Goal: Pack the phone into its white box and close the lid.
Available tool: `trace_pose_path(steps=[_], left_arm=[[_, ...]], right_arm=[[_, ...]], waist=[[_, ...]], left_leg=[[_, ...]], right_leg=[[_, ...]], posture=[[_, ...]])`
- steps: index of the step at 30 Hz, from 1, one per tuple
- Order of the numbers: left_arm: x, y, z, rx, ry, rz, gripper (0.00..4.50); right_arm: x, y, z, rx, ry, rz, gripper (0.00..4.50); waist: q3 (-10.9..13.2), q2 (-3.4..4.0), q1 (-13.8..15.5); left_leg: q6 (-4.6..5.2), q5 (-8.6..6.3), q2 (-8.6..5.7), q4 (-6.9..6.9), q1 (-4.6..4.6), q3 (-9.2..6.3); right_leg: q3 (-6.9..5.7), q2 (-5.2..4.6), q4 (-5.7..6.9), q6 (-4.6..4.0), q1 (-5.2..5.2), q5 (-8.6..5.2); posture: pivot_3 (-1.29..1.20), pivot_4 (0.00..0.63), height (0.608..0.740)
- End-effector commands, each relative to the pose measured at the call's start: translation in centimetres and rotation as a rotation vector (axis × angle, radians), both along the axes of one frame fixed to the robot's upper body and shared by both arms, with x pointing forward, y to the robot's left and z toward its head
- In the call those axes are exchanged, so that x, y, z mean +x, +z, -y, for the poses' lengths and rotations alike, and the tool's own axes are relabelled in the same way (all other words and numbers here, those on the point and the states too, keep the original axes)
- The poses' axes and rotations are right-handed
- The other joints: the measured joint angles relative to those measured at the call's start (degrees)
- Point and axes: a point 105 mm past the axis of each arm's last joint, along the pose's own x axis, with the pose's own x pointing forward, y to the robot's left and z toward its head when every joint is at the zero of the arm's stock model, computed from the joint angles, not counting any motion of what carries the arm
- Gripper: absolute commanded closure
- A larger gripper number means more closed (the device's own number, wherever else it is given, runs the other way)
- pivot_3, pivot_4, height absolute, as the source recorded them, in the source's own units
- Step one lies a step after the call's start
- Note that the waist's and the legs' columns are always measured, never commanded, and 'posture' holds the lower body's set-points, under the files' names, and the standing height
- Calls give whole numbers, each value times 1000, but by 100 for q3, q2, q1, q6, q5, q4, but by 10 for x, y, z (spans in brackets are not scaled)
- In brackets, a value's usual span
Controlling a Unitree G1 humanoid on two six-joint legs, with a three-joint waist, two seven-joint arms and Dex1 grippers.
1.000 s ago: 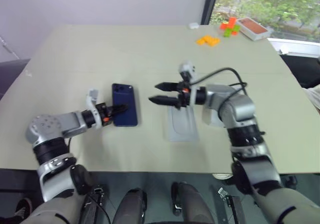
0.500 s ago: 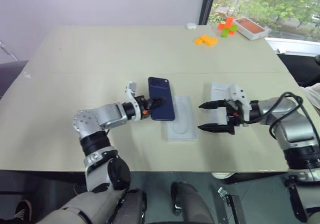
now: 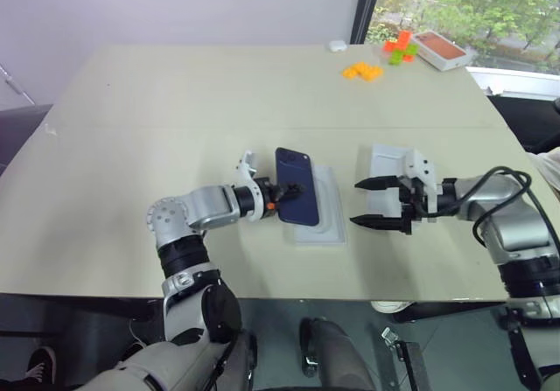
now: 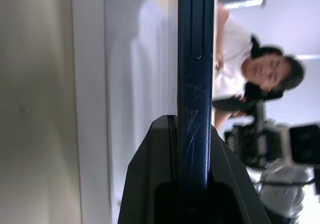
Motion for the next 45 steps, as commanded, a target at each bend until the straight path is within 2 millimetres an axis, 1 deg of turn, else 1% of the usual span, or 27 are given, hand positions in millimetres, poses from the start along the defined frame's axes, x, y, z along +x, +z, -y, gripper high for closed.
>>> trace_pose_path(steps=[1, 3, 6, 9, 12, 14, 15, 19, 20, 28, 33, 37, 39, 41, 42, 44, 45], left_arm=[[-7, 17, 15, -69, -69, 55, 4500], [-5, 19, 11, -65, -71, 67, 4500], [-5, 20, 10, -70, -82, 73, 4500], [-3, 10, 10, -48, -66, 34, 4500], [-4, 6, 13, -50, -68, 25, 4500], [-4, 4, 15, -46, -60, 22, 3525], [-3, 5, 15, -50, -57, 26, 3276], [-2, 7, 15, -20, -52, 52, 1236], [-2, 7, 14, -15, -51, 56, 806], [-1, 12, 5, 14, -60, 88, 806], [6, 31, 4, -5, -81, 115, 806], [12, 36, 2, -30, -59, 88, 806], [12, 39, 7, -15, -68, 105, 806], [10, 33, 8, 27, -67, 97, 806], [9, 33, 10, -9, -71, 82, 806], [11, 26, 0, 74, -49, 90, 806], [10, 25, -1, 76, -52, 89, 806]], right_arm=[[2, 7, -4, 0, 10, 38, 42], [4, 7, -5, 3, 9, 40, 42], [7, 7, -5, 0, 5, 47, 42], [10, 6, -6, -6, 5, 56, 42], [11, 7, -8, -1, 6, 59, 42], [10, 5, -8, -5, 5, 61, 0], [10, 5, -8, -7, 5, 61, 0], [9, 3, -8, -13, 4, 62, 0], [10, 3, -8, -14, 2, 64, 0], [13, 2, -12, -8, 0, 70, 0], [15, 1, -16, -6, 4, 71, 0], [16, 1, -18, -4, 6, 70, 0], [17, 0, -19, -6, 6, 69, 0], [17, -1, -20, -4, 7, 68, 0], [17, -1, -21, -3, 8, 68, 0], [17, 0, -22, 0, 11, 69, 0], [17, 0, -23, 4, 10, 72, 0]], waist=[[0, 0, -2], [0, 0, -4], [0, 0, -4], [0, 0, -8], [0, 0, -5], [0, 0, -7], [0, 0, -5], [0, 0, -3], [-1, 1, -3], [-1, 2, -22], [-1, 1, -12], [-1, 1, -14], [-1, 1, -17], [-1, 1, -12], [-1, 1, -13], [-1, 1, -22], [-1, 1, -31]], left_leg=[[0, 0, 0, 0, 1, 0], [-2, 1, 0, 0, 1, 0], [-4, 3, 0, 1, 2, 1], [-4, 4, -1, 3, 2, 1], [-5, 4, 0, 3, 2, 0], [-5, 4, 0, 3, 2, 1], [-5, 4, 0, 3, 1, 1], [-5, 4, 0, 3, 2, 1], [-5, 4, 0, 3, 2, 1], [-8, 12, 1, 5, 13, 1], [-5, 28, 1, 5, 9, 1], [-2, 35, -2, 5, 8, 1], [-2, 35, -2, 5, 9, 1], [-3, 36, -2, 5, 6, 0], [-3, 36, -2, 5, 6, 0], [-3, 36, -2, 5, 6, 1], [-3, 36, -1, 5, 7, 1]], right_leg=[[0, 0, 0, 0, 1, 0], [0, 0, 1, 0, 1, 0], [0, 1, 1, -2, 2, 1], [0, 1, 2, -3, 2, 2], [0, 2, 2, -4, 2, 2], [0, 2, 2, -4, 2, 2], [0, 1, 2, -4, 2, 2], [0, 1, 2, -4, 2, 3], [0, 1, 3, -5, 2, 3], [0, 4, 6, -14, 14, 9], [0, 4, 6, -15, 14, 21], [1, 2, 3, -11, 16, 31], [1, 3, 3, -11, 16, 32], [1, 3, 4, -11, 13, 32], [1, 2, 4, -11, 13, 32], [1, 2, 4, -11, 12, 33], [1, 2, 4, -12, 11, 33]], posture=[[0, 150, 740], [0, 150, 740], [0, 150, 740], [0, 150, 740], [0, 150, 740], [0, 150, 740], [0, 150, 740], [0, 150, 740], [0, 150, 740], [0, 150, 740], [0, 150, 740], [0, 150, 740], [0, 150, 740], [0, 150, 740], [0, 150, 740], [0, 150, 740], [0, 150, 740]])
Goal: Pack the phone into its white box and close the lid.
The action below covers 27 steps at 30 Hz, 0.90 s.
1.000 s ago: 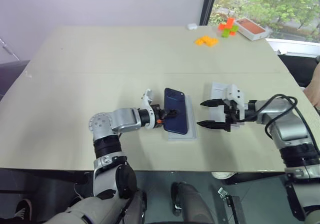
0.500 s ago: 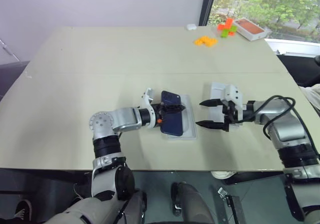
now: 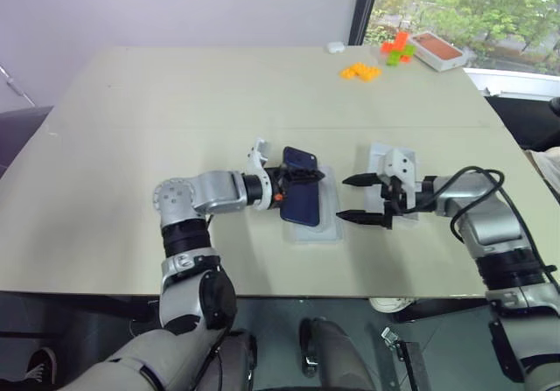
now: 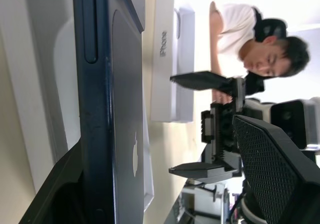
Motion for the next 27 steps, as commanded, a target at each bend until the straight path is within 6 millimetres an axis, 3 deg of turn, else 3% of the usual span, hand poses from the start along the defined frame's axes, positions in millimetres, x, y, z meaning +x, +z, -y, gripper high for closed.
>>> trace_pose_path(steps=[1, 8, 10, 12, 15, 18, 20, 27], left_arm=[[0, 9, -7, 11, 3, 54, 806], [-2, 11, -1, 40, -28, 58, 806], [-2, -4, 3, 52, -37, -27, 806], [-2, 0, 6, 13, -54, -48, 806], [3, -2, -5, 107, -4, -25, 806], [10, 19, -6, -46, -9, -51, 806], [7, 28, -6, -7, -34, 9, 806], [4, 17, -9, 57, -3, 1, 806]], right_arm=[[3, 13, -6, 18, 13, 49, 0], [6, 13, -9, 24, 14, 53, 0], [6, 13, -11, 27, 15, 52, 0], [6, 13, -12, 30, 14, 52, 0], [5, 13, -12, 29, 16, 52, 0], [5, 11, -12, 23, 17, 50, 0], [5, 11, -12, 21, 15, 50, 0], [8, 12, -12, 21, 12, 58, 0]], waist=[[0, 0, -12], [0, 0, 17], [0, 0, 14], [0, 0, 14], [0, 0, -5], [0, 0, -1], [0, 0, 3], [0, 0, 12]], left_leg=[[-2, 1, 1, 0, 1, 0], [-5, 14, 0, 0, -1, -1], [-4, 15, 0, 0, -1, 0], [-3, 16, -1, 0, 1, -1], [-3, 16, 0, 0, 0, -1], [-7, 18, 2, 0, 2, 1], [-12, 22, 3, 0, 2, -2], [-11, 24, 0, 0, 1, -2]], right_leg=[[0, 1, 1, -2, -1, 1], [0, 2, -2, -5, 1, 15], [1, 2, -3, -4, 3, 16], [1, 2, -2, -4, 3, 17], [1, 2, -2, -4, 2, 17], [1, 4, 0, -8, 0, 20], [0, 4, 1, -12, -1, 24], [2, 1, 0, -4, 1, 31]], posture=[[0, 150, 740], [0, 150, 740], [0, 150, 740], [0, 150, 740], [0, 150, 740], [0, 150, 740], [0, 150, 740], [0, 150, 740]])
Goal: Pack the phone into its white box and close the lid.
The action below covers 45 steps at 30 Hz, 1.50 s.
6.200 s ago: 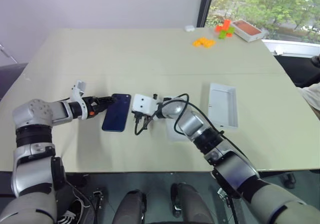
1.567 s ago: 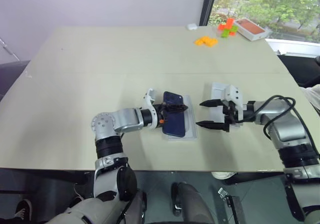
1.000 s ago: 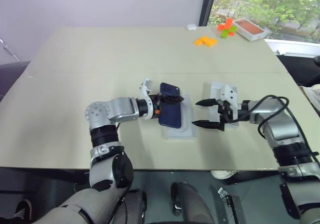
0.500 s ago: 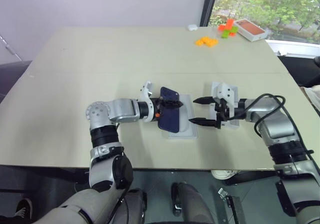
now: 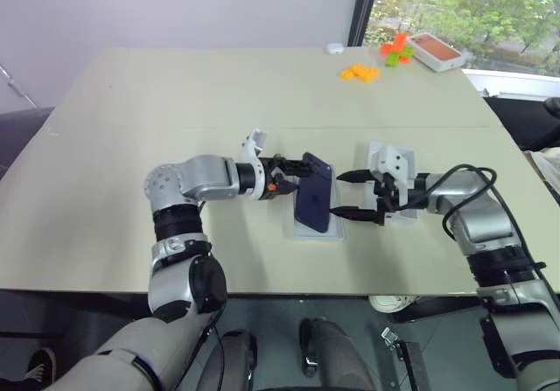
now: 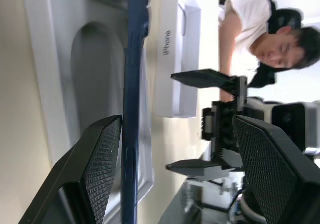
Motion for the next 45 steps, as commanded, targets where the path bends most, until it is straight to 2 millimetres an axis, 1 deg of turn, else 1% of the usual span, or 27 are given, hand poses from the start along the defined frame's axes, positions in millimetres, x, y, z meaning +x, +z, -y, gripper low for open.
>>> trace_pose_path(steps=[1, 2, 4, 6, 7, 9, 11, 12, 14, 15, 16, 18, 19, 20, 21, 22, 23, 24, 28, 31, 32, 33, 36, 37, 38, 43, 45], left_arm=[[-3, 9, 4, -50, -5, 24, 806], [-5, 13, 7, -81, -17, 26, 806], [-8, 15, 5, -64, -35, 49, 806], [-9, 12, -1, -29, -28, 53, 806], [-10, 14, -4, -18, -27, 76, 806], [-12, 30, -9, -21, -30, 181, 806], [-11, 44, -21, 58, -1, 341, 806], [-10, 47, -25, 94, 13, 398, 806], [4, 58, -56, 183, 136, 596, 806], [7, 61, -65, 214, 151, 675, 806], [8, 62, -69, 234, 148, 733, 806], [10, 51, -91, 291, 142, 801, 806], [7, 45, -103, 363, 108, 884, 806], [3, 40, -110, 415, 64, 946, 806], [-2, 34, -114, 424, 31, 964, 806], [-5, 30, -117, 425, 12, 973, 806], [-7, 29, -120, 399, 10, 964, 806], [-8, 26, -122, 412, -2, 982, 806], [-11, 22, -113, 367, -41, 981, 806], [-9, 24, -106, 311, -14, 957, 1642], [-8, 24, -103, 293, -9, 952, 2116], [-8, 25, -101, 287, -6, 953, 2596], [-11, 25, -97, 267, -19, 956, 4165], [-12, 25, -96, 262, -26, 958, 4500], [-13, 25, -96, 261, -32, 963, 4500], [-10, 24, -105, 279, -14, 951, 4500], [-11, 27, -107, 261, -15, 954, 3982]], right_arm=[[3, 9, -3, 1, 12, 41, 0], [3, 9, -4, 1, 12, 43, 0], [3, 9, -4, 1, 14, 43, 0], [3, 9, -4, 2, 12, 43, 0], [3, 9, -4, 2, 9, 42, 0], [4, 8, -3, 2, 1, 38, 0], [4, 11, -2, 14, -4, 31, 0], [3, 12, -2, 19, -4, 31, 0], [6, 16, 0, 28, -22, 39, 0], [7, 17, 0, 27, -27, 44, 0], [7, 17, 0, 26, -30, 47, 0], [8, 21, 1, 30, -34, 53, 0], [10, 26, 1, 38, -38, 63, 0], [11, 29, 1, 43, -41, 70, 0], [13, 33, 1, 42, -45, 81, 0], [14, 35, 2, 41, -48, 87, 0], [15, 36, 1, 41, -50, 90, 0], [15, 37, -2, 44, -44, 88, 0], [16, 33, -8, 52, -41, 83, 0], [18, 30, -11, 73, -51, 66, 885], [18, 28, -13, 80, -50, 55, 1440], [17, 26, -13, 81, -45, 49, 1841], [16, 22, -12, 71, -48, 49, 3506], [16, 22, -11, 70, -53, 51, 3967], [16, 21, -9, 66, -57, 57, 4449], [16, 19, -1, 23, -73, 81, 4449], [14, 18, -2, 8, -79, 69, 4500]], waist=[[0, 0, -5], [0, 0, -8], [0, 0, -7], [0, 0, -17], [0, 0, -20], [0, 0, -20], [0, 0, -21], [0, 1, -21], [-1, 2, -37], [-3, 6, -55], [-4, 8, -50], [-4, 7, -27], [-3, 8, -32], [-2, 8, -56], [-1, 8, -54], [0, 8, -43], [2, 5, -34], [4, 1, -13], [4, 1, -4], [4, 1, -19], [4, 1, -19], [4, 1, -18], [4, 1, -22], [4, 1, -22], [5, 2, -20], [5, 3, -20], [5, 3, -22]], left_leg=[[0, 0, 0, 0, 1, 0], [0, 0, 0, 0, 1, 1], [-2, 1, 1, 0, 0, 0], [-6, 4, 1, 0, 2, 0], [-8, 5, 2, 0, 5, 1], [-11, 8, 2, 0, 6, 1], [-12, 14, 3, -1, 4, 1], [-13, 16, 3, -1, 4, 1], [-15, 20, 3, -3, 7, 3], [-17, 22, 2, -7, 11, 8], [-20, 24, 1, -12, 19, 19], [-22, 25, 11, -13, 27, 20], [-22, 26, 17, -12, 31, 18], [-21, 25, 21, -13, 39, 20], [-14, 21, 25, -16, 50, 29], [14, 6, 29, -19, 61, 29], [23, 1, 33, -18, 66, 29], [27, 0, 35, -17, 66, 29], [49, -1, 44, -14, 85, 19], [71, -7, 46, -13, 77, 24], [75, -9, 46, -13, 76, 26], [81, -12, 47, -13, 73, 25], [90, -18, 57, -15, 70, 26], [93, -20, 62, -16, 70, 26], [95, -21, 64, -18, 70, 26], [96, -22, 69, -19, 71, 27], [96, -22, 69, -19, 73, 30]], right_leg=[[0, 0, 0, 0, 0, 0], [0, 0, 0, -1, -1, 1], [0, 0, 1, -4, -2, 2], [0, 1, 2, -5, -2, 3], [1, 2, 3, -6, 0, 4], [2, 4, 4, -9, -1, 6], [1, 7, 3, -14, -1, 9], [1, 10, 3, -15, -1, 10], [3, 15, 2, -18, 1, 11], [7, 20, 1, -21, 2, 12], [17, 28, 0, -25, 2, 14], [24, 58, -10, -31, 15, 16], [24, 66, -17, -36, 22, 19], [26, 70, -18, -38, 29, 19], [33, 77, -19, -40, 35, 18], [35, 80, -21, -40, 45, 18], [34, 82, -23, -42, 50, 17], [34, 82, -25, -43, 52, 16], [24, 77, -53, -42, 94, 16], [26, 75, -80, -40, 99, 26], [27, 73, -84, -35, 99, 29], [27, 72, -89, -33, 99, 30], [28, 71, -98, -28, 97, 31], [27, 73, -99, -29, 96, 31], [27, 75, -99, -29, 95, 31], [26, 80, -99, -30, 94, 31], [27, 81, -99, -30, 95, 31]], posture=[[0, 150, 740], [0, 150, 740], [0, 150, 740], [0, 150, 740], [0, 150, 740], [0, 150, 740], [0, 150, 740], [0, 150, 740], [0, 150, 740], [0, 150, 740], [0, 150, 740], [0, 150, 740], [0, 150, 740], [0, 150, 740], [0, 150, 740], [0, 150, 740], [0, 150, 740], [0, 150, 740], [0, 150, 740], [0, 150, 740], [0, 150, 740], [0, 150, 740], [0, 150, 740], [0, 150, 740], [0, 150, 740], [0, 150, 740], [0, 150, 740]])
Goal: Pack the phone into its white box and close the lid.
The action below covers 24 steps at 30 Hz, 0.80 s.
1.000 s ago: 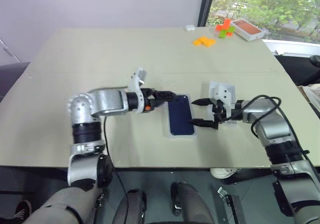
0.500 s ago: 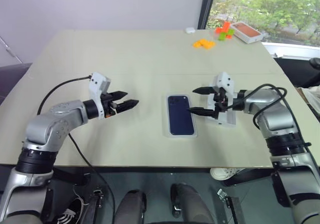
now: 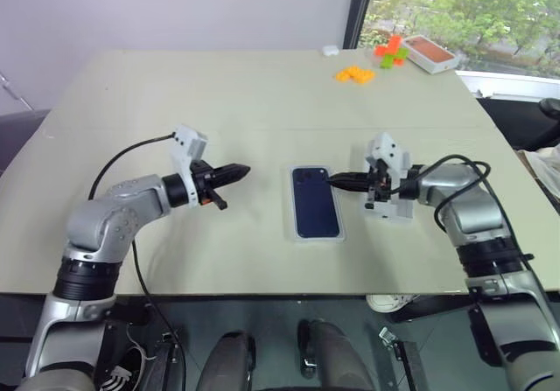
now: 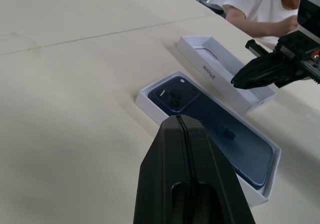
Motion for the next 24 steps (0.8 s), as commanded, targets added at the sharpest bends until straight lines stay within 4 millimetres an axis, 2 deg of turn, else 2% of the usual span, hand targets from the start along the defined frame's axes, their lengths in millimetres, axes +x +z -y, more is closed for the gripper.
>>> trace_pose_path(steps=[1, 5, 8, 9, 12, 15, 16, 18, 21, 24], left_arm=[[-2, 17, -8, -24, -5, 61, 3691], [-8, 17, -14, -26, -38, 65, 1783], [-10, 18, -18, -10, -41, 85, 310], [-14, 18, -19, 9, -56, 105, 94], [-24, 15, -23, 30, -102, 116, 94], [-33, 18, -25, 73, -144, 210, 94], [-33, 18, -27, 79, -137, 224, 25], [-32, 20, -30, 86, -126, 267, 0], [-33, 20, -31, 82, -135, 277, 0], [-33, 18, -30, 96, -139, 300, 0]], right_arm=[[-3, 7, -1, -31, -1, 31, 4500], [-6, 8, -3, -36, -9, 45, 4500], [3, 7, 9, -50, -99, 28, 4500], [5, 7, 11, -58, -126, 25, 4500], [10, 13, 13, -31, -203, -33, 4500], [7, 20, 8, -40, -205, -36, 4500], [12, 28, 9, 19, -255, -55, 4246], [19, 34, 14, 22, -319, -55, 3641], [27, 42, 19, -24, -438, -99, 2350], [27, 51, 16, -35, -517, -172, 2350]], waist=[[0, 0, 1], [0, 1, -11], [1, 2, -5], [1, 2, -1], [2, 3, -11], [4, 7, -2], [4, 8, 2], [5, 9, 3], [5, 10, 1], [6, 10, 2]], left_leg=[[0, 0, 0, 0, 1, 1], [0, 0, 4, 0, 1, 1], [0, 0, 5, 0, 1, 1], [0, 0, 5, 0, 1, 2], [0, 0, 5, 0, 1, 4], [0, 0, 7, -1, -2, 5], [0, 0, 7, -2, -1, 4], [0, 0, 9, -1, -2, 5], [0, 0, 9, 0, -2, 6], [1, 0, 9, 0, -7, 7]], right_leg=[[0, 1, 0, 0, 0, 0], [0, 4, 0, 0, 0, 0], [0, 4, 0, 0, 0, 0], [0, 4, 0, -1, 0, 0], [1, 4, -1, -2, -1, -1], [2, 4, -2, -3, -5, -1], [2, 4, -2, -3, -5, -1], [2, 5, -2, -4, -5, 0], [2, 5, -3, -9, -4, 2], [2, 5, -4, -10, -8, 2]], posture=[[0, 150, 740], [0, 150, 740], [0, 150, 740], [0, 150, 740], [0, 150, 740], [0, 150, 740], [0, 150, 740], [0, 150, 740], [0, 150, 740], [0, 150, 740]])
